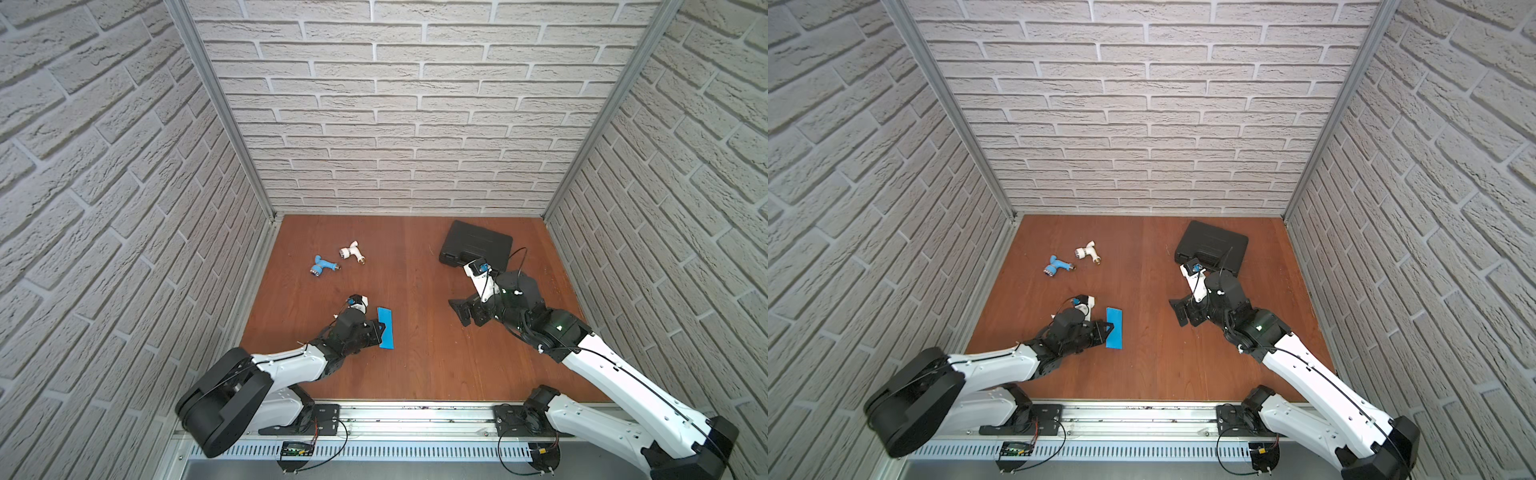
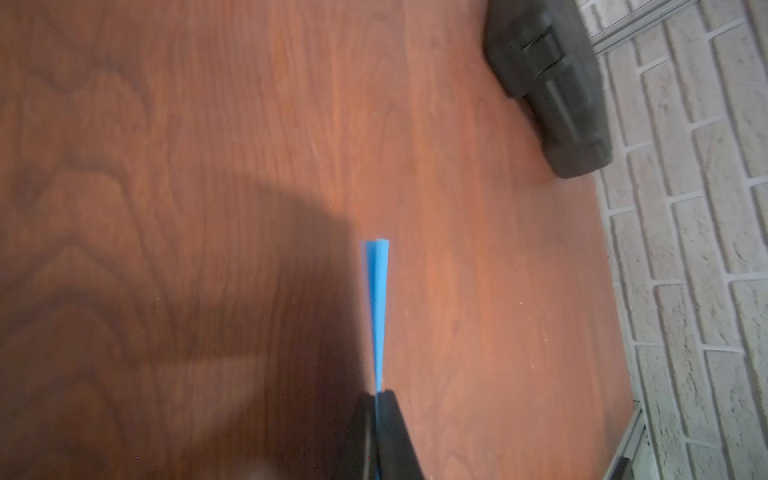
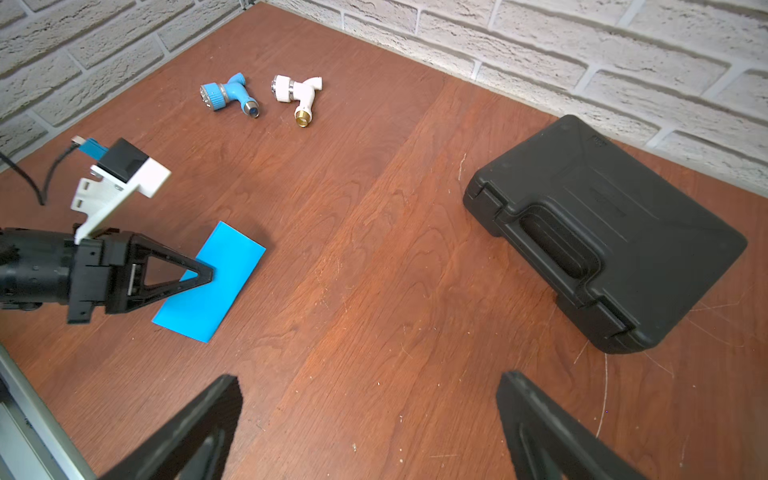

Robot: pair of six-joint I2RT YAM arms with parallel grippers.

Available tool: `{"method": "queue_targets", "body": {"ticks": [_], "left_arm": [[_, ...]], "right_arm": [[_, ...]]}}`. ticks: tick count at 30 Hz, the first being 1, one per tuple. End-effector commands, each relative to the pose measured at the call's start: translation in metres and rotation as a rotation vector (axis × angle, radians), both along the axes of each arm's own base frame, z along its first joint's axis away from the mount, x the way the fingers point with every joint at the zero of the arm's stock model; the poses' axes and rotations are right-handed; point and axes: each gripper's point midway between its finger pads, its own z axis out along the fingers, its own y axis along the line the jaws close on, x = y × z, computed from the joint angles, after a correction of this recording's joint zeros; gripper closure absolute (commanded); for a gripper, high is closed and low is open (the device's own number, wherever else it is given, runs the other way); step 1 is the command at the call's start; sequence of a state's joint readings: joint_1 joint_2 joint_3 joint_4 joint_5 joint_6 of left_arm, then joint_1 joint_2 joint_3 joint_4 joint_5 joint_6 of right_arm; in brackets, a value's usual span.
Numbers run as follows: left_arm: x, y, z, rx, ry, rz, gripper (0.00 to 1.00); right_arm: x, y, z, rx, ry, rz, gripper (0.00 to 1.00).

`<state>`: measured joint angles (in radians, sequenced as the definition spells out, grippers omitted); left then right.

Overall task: Fold the square paper along the opposite sides
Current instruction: Place the paper at the center of the board.

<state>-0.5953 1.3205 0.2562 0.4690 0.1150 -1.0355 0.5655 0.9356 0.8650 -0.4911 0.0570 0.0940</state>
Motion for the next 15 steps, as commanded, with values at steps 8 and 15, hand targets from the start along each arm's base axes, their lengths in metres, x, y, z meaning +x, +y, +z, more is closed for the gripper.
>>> {"method": "queue_targets", "body": {"ticks": [8,15], "left_arm": [[0.025,-0.043,-0.023,-0.134,0.010,-0.016,0.85],[0.023,-0.027,-0.013,0.040,0.016,-0.005,0.02]], "right_arm": [[0.008,-0.001,0.006,0.071,-0.010,-0.001,0.00],[0.009,-0.003,0.009,0.094,-0.010,-0.002,0.00]]}}
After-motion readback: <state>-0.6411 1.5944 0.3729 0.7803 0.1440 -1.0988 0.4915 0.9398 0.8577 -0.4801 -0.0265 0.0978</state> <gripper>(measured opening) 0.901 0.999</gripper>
